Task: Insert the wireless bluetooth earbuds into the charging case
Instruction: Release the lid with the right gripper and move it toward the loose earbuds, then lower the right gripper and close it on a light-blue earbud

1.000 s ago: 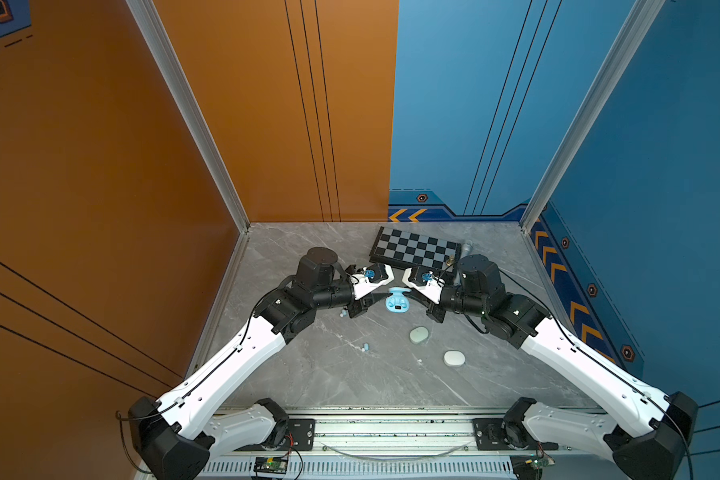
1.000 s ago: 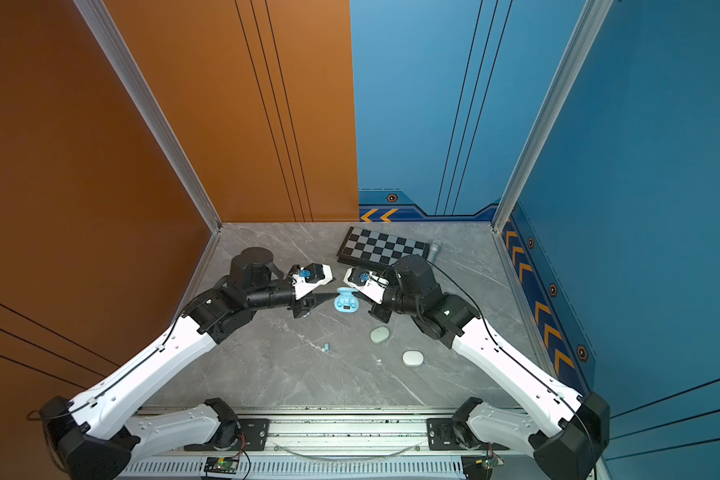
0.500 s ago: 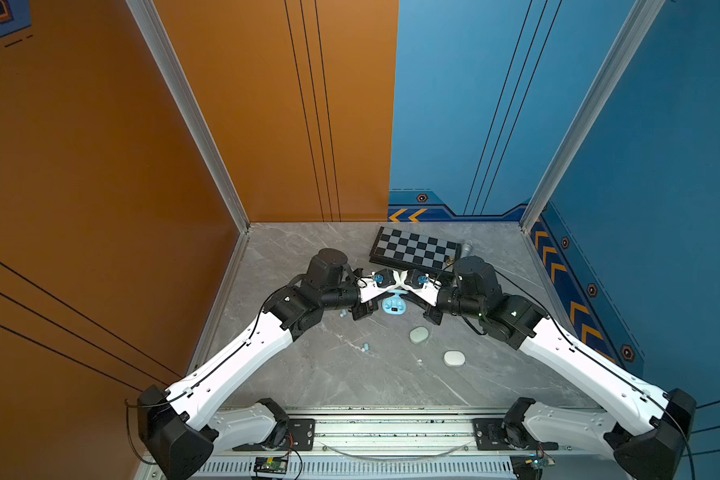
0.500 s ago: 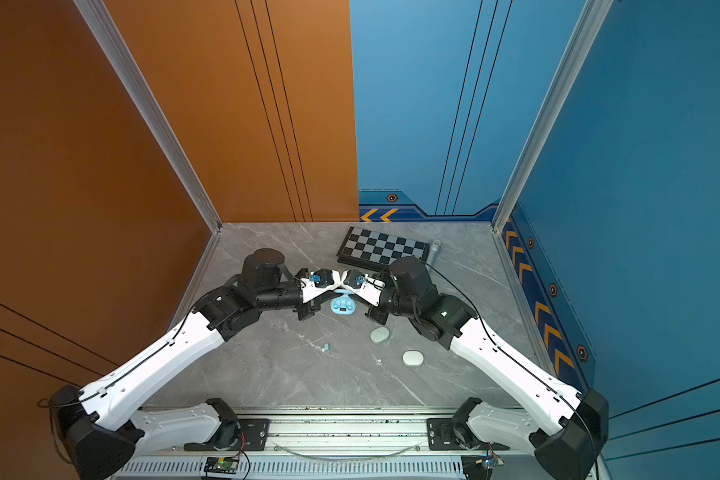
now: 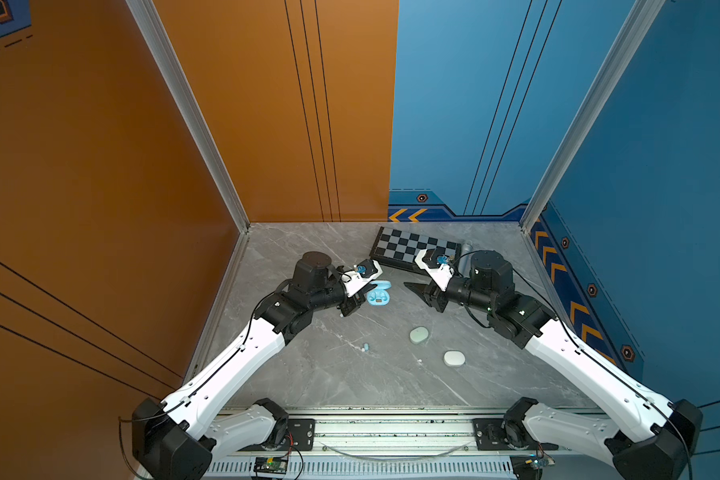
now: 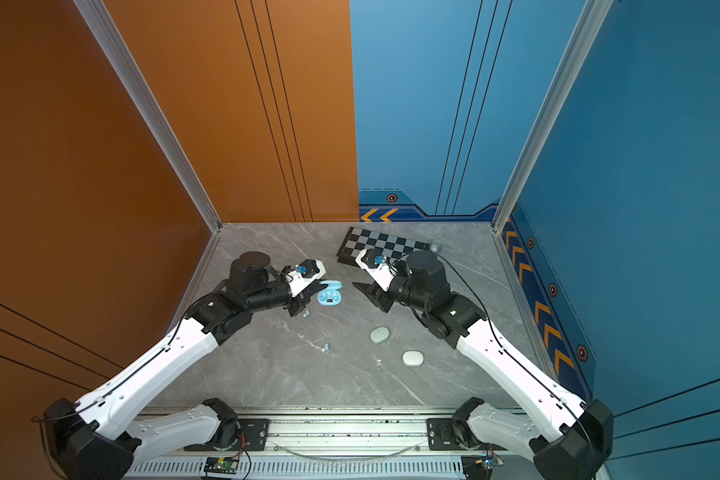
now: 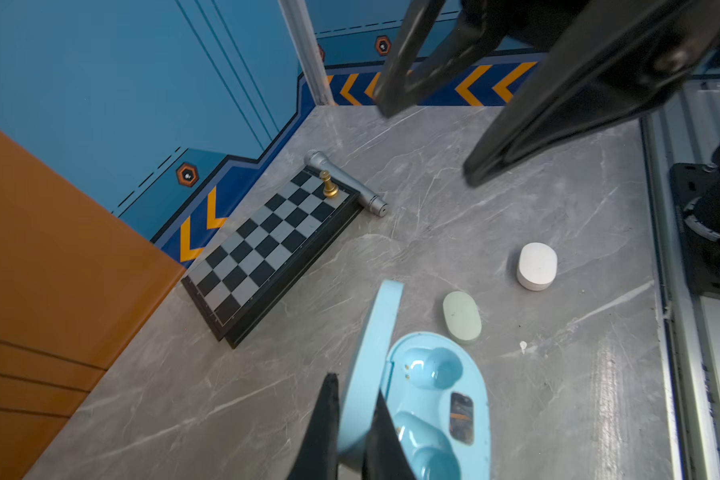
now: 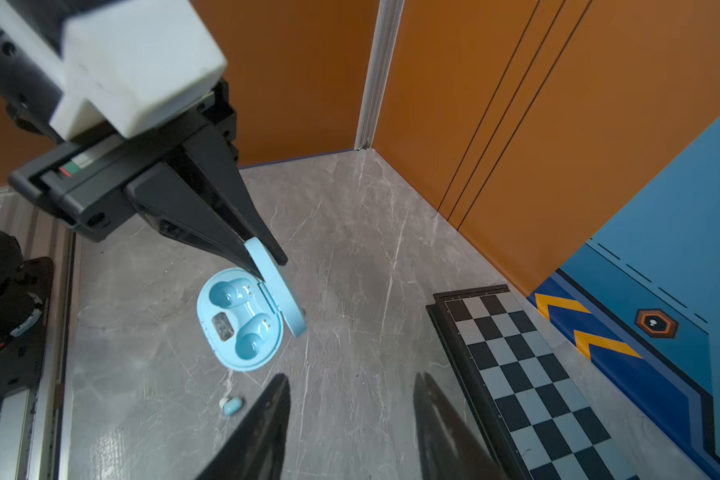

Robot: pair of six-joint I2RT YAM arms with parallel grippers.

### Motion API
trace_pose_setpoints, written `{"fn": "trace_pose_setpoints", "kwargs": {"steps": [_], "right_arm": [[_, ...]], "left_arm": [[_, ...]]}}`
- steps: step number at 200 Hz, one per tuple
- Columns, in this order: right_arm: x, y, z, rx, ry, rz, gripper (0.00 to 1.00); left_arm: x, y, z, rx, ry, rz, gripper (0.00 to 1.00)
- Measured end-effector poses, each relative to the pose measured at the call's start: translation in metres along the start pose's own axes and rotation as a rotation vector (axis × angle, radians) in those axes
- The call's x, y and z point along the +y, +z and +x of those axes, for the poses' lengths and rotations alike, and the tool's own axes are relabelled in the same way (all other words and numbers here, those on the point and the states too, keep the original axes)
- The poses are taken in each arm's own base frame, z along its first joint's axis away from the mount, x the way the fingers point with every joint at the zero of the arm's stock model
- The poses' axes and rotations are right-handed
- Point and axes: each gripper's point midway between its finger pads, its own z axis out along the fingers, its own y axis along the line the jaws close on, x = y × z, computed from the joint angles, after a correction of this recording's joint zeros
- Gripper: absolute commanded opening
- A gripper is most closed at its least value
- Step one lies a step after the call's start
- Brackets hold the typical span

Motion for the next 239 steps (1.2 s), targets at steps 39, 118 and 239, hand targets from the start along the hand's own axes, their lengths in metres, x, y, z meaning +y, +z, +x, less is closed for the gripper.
{"fn": "trace_pose_setpoints", "kwargs": {"steps": [39,118,239], "right_arm": [[-0.004,0.009,0.003,-0.026,0.224,0.012,0.48],[0.005,0.142,0.086,0.368,0.737,0.031,0.5],[0.074,0.253,0.191,0.798,0.778,0.128,0.48]], "left_arm": [[0.039,-0.037,0.026,-0.025,-0.165,-0.202,0.0],[0.047,-0.111,0.015,-0.162,-0.226,-0.439,0.0],[0.04,-0.13,0.022,-0.182,-0.263,-0.486,0.0]]}}
